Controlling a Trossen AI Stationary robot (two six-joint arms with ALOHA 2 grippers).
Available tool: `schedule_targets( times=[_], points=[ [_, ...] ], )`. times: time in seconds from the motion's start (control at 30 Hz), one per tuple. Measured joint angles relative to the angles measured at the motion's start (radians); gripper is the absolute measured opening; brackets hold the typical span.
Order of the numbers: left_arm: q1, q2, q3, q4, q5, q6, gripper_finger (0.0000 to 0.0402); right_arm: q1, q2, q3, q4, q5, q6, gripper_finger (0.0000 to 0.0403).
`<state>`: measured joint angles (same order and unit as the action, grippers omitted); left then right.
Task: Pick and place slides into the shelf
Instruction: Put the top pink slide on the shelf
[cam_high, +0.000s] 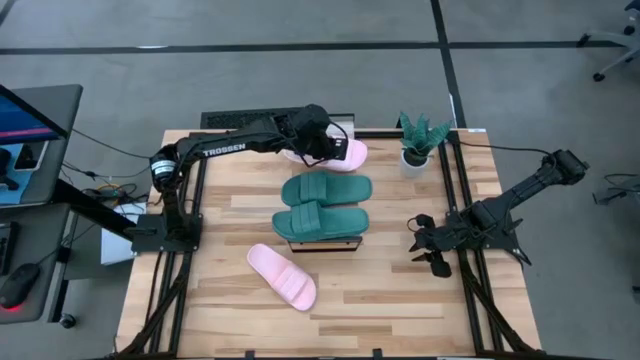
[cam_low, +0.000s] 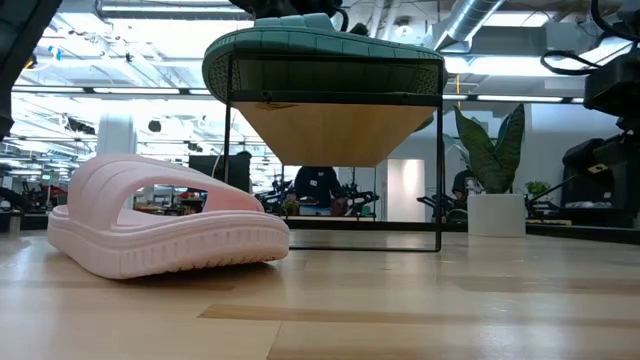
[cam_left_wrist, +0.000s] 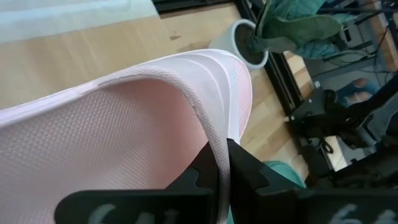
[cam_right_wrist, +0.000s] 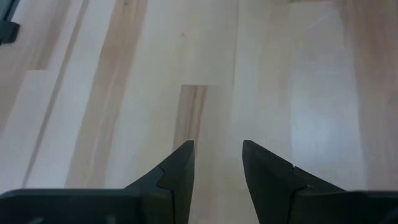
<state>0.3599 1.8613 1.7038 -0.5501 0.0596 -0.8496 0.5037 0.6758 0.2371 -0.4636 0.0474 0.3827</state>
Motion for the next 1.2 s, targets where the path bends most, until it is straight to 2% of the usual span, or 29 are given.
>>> schedule_targets(
  times=[0.37,0.97,1.2],
  points=[
    [-0.002,0.005,0.0,-0.003,0.053,-0.027,0.0004,0.0,0.0,0.0,0.0,-0.021,0.001,0.0129],
    [-0.006,0.007,-0.002,-0.049,0.07,-0.002,0.0104,0.0,0.0,0.0,0.0,-0.025,0.002,0.0129],
    [-0.004,0.007,-0.002,-0.082,0.063,0.018,0.0129,0.0,0.0,0.0,0.0,-0.025,0.002,0.0129]
  ],
)
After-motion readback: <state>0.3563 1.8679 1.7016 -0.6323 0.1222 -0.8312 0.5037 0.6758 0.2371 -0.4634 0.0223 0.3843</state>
